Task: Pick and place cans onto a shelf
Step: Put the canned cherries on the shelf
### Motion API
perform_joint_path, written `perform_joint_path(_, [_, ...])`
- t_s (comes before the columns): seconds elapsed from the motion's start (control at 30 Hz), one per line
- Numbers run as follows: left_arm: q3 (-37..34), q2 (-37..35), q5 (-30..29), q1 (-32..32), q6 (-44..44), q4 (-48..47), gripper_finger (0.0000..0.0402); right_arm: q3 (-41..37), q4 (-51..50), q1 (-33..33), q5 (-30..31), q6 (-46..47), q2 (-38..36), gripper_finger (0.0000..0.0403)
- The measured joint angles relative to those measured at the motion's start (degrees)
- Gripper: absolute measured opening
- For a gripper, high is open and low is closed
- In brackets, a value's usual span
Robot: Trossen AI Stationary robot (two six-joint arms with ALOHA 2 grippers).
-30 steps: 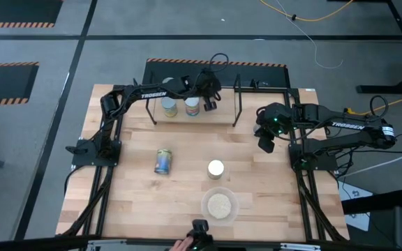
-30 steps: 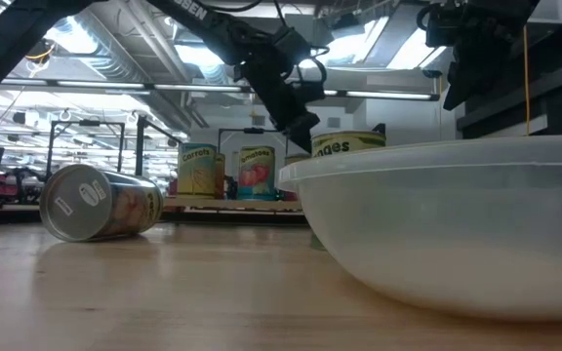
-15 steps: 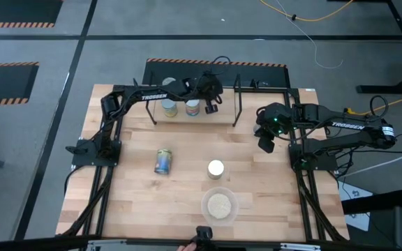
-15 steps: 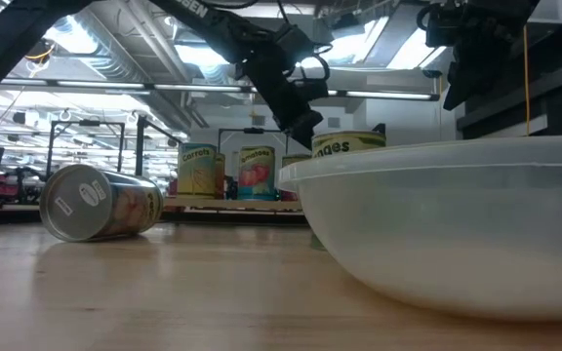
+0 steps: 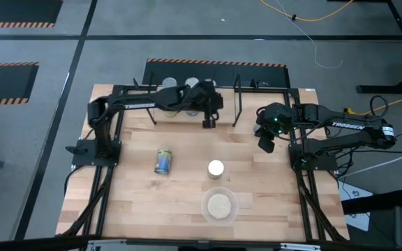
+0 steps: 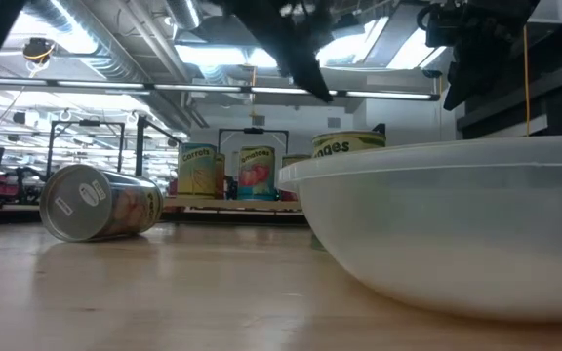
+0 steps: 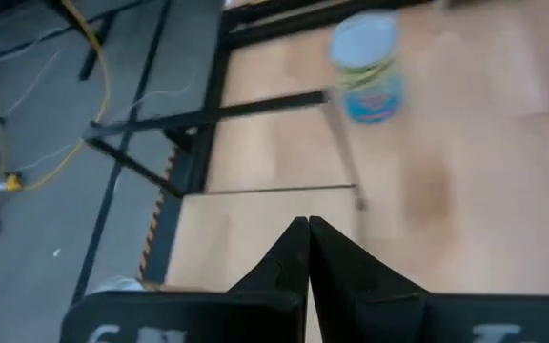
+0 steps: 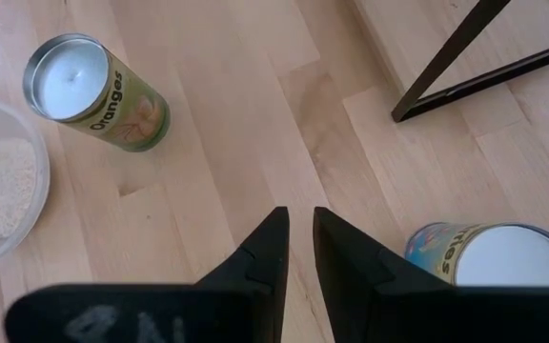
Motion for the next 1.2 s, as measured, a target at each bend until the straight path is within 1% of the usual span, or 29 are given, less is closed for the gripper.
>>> perform_joint_path(0.13, [-0.02, -5.89, 0.01, -3.94, -1.64, -8.56, 0.0002, 0.00, -0.05, 0.00, 0.00, -0.04, 0.01, 0.0058])
perform_joint_path(0.3, [-0.10, -14.28, -0.22, -8.62, -6.78, -20.45, 0.0003, 0.00, 0.12, 0.00, 0.00, -0.09, 0.02, 0.0058])
perform_joint_path(0.37, [-2.39, -17.83, -0.65, -10.27, -9.79, -22.50, 0.0004, 0.00, 0.16, 0.00, 0.00, 0.09, 0.02, 0.0058])
perform_joint_path(0.43, [-7.76, -22.16, -1.56, -12.23, -11.59, -20.79, 0.0003, 0.00, 0.51, 0.00, 0.00, 0.09, 0.02, 0.0058])
perform_joint_path(0.53, [-19.00, -28.97, -2.97, -15.03, -15.22, -15.15, 0.0001, 0.00, 0.68, 0.00, 0.02, 0.09, 0.04, 0.0058])
perform_joint_path(0.6, [-26.83, -33.47, -3.70, -16.80, -17.73, -10.50, 0.0004, 0.00, 0.96, 0.00, 0.00, 0.11, 0.02, 0.0058])
perform_joint_path(0.7, [-36.80, -38.90, -4.03, -18.92, -20.85, -2.34, 0.0008, 0.00, 0.95, 0.00, 0.00, 1.52, 0.02, 0.0058])
perform_joint_path(0.8, [-44.69, -42.73, -4.10, -20.81, -22.49, 4.82, 0.0009, 0.00, 0.95, 0.00, 0.02, 2.07, 0.02, 0.0058])
perform_joint_path(0.97, [-54.07, -45.99, -4.10, -22.67, -22.57, 14.24, 0.0009, 0.00, 1.03, -0.09, 0.02, 2.88, 0.02, 0.0058])
perform_joint_path(1.1, [-59.30, -46.15, -4.60, -23.40, -22.49, 20.73, 0.0009, 0.00, 1.05, -0.09, 0.02, 2.72, 0.02, 0.0058])
perform_joint_path(1.2, [-62.91, -46.15, -4.83, -23.52, -22.48, 25.80, 0.0009, 0.00, 1.18, -0.09, 0.02, 0.68, 0.04, 0.0058])
